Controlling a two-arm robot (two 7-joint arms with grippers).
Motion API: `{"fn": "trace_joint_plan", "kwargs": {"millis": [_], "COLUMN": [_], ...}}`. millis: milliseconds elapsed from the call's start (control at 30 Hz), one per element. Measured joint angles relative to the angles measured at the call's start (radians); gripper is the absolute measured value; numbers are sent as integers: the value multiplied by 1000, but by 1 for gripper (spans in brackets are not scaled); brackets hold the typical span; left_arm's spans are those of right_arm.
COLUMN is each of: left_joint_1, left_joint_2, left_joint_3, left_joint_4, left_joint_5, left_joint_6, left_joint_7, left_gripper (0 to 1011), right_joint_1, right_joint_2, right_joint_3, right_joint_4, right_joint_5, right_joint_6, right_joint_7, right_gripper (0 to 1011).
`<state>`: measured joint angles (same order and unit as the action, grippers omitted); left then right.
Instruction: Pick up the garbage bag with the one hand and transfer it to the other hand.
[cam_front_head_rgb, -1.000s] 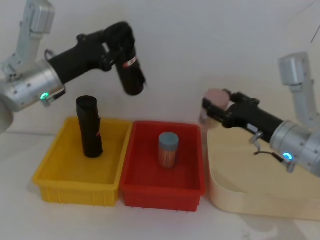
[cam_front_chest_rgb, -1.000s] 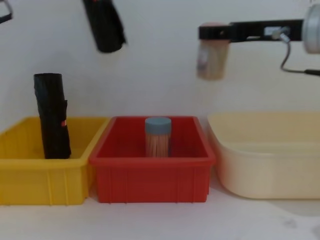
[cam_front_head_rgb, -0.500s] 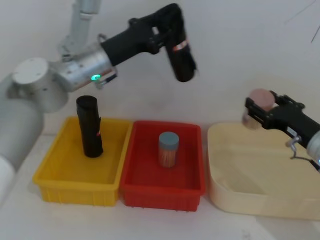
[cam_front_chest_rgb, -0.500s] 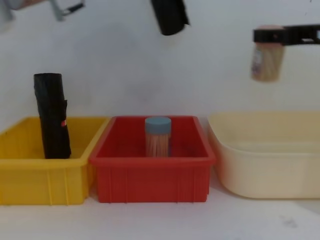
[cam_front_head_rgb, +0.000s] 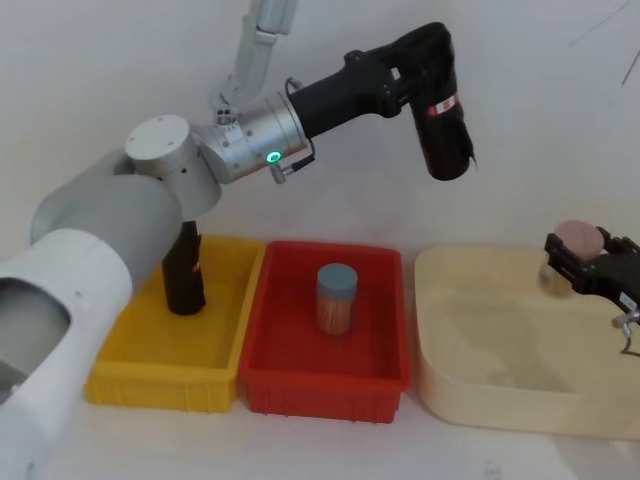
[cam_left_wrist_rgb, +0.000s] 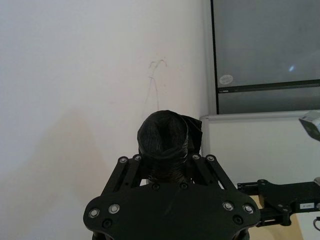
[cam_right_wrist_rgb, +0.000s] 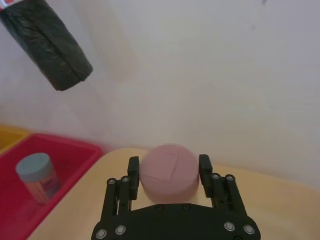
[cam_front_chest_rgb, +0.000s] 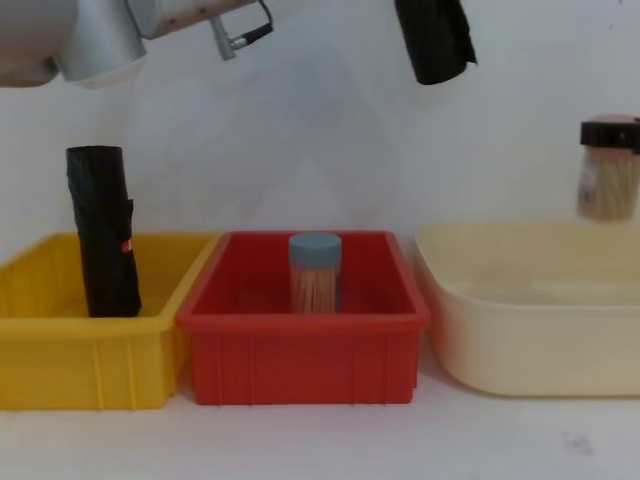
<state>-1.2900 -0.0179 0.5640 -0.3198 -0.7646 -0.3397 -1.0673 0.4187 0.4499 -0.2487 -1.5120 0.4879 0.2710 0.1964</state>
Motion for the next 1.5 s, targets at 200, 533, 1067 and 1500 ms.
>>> {"fn": "trace_joint_plan", "kwargs": {"millis": [200, 533, 1067, 1500], "left_joint_1": [-39, -72, -91, -97], "left_joint_2": [-34, -63, -80, -85], "left_joint_3": [22, 42, 53, 56], "left_joint_4": [81, 150, 189, 200], "left_joint_5": [-23, -43, -55, -57], "left_joint_6": [-22, -41, -51, -54], "left_joint_7": [-26, -49, -62, -65], "left_gripper": [353, 353, 353, 353], "right_joint_1": [-12, -18, 82, 194], "right_joint_2": [-2, -4, -25, -77], "right_joint_3": [16, 24, -85, -155], "right_joint_4": [18, 29, 75, 151], "right_joint_5": [5, 6, -103, -201], "right_joint_6": [-6, -13, -86, -115], "right_joint_7": [-8, -11, 74, 80], "right_gripper": [847, 999, 999, 999]}}
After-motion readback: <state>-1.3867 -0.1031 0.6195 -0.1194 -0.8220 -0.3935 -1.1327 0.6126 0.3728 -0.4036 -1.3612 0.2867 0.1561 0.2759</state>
